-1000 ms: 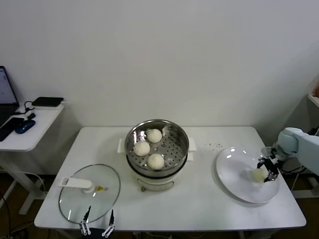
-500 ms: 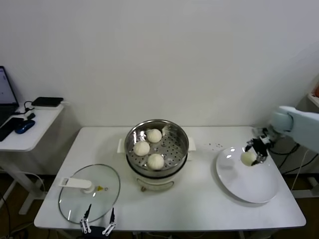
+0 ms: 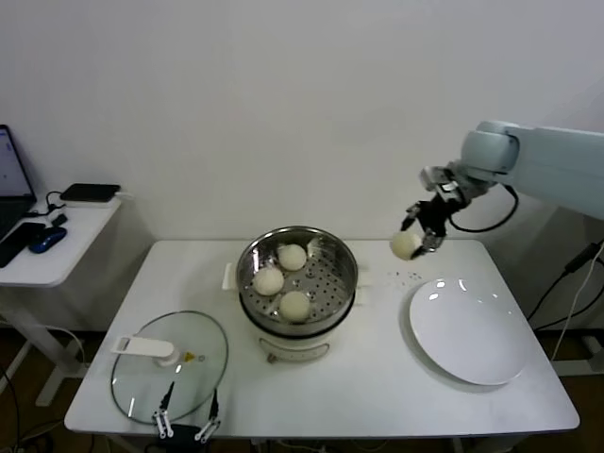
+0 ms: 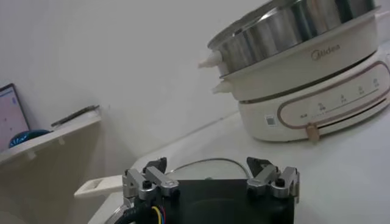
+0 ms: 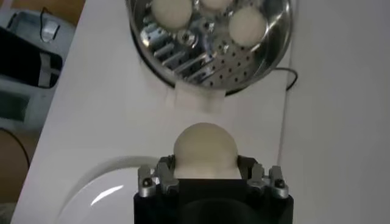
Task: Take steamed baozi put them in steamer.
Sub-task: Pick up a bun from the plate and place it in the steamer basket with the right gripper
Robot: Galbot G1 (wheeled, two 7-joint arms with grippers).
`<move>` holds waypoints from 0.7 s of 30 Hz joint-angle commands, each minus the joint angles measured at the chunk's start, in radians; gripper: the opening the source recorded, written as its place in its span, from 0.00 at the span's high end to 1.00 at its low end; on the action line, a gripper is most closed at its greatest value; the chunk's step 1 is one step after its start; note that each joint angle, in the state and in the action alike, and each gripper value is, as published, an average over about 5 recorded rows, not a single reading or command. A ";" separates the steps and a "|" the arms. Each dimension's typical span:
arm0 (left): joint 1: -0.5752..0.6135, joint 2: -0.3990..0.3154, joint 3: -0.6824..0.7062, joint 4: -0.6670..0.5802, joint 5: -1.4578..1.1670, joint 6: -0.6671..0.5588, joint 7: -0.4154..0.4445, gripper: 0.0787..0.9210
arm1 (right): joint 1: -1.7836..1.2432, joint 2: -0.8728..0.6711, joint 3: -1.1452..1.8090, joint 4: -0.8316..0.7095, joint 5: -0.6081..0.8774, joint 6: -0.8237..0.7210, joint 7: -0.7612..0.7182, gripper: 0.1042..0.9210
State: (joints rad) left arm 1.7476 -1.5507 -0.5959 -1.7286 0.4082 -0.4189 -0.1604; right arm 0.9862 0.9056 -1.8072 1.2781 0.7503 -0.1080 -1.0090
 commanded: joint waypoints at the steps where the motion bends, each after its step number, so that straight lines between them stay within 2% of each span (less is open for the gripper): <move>1: 0.001 0.002 0.001 -0.009 0.001 0.002 0.003 0.12 | 0.052 0.209 0.048 0.055 0.171 -0.113 0.049 0.31; 9: -0.005 0.005 -0.003 -0.007 -0.004 0.005 0.011 0.12 | -0.106 0.285 0.112 0.016 0.116 -0.152 0.106 0.31; 21: -0.023 0.005 -0.006 0.021 -0.005 0.000 0.011 0.12 | -0.280 0.306 0.141 -0.056 -0.005 -0.169 0.142 0.31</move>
State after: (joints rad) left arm 1.7296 -1.5449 -0.6016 -1.7165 0.4029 -0.4167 -0.1483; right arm 0.8503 1.1566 -1.7075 1.2636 0.8119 -0.2506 -0.9003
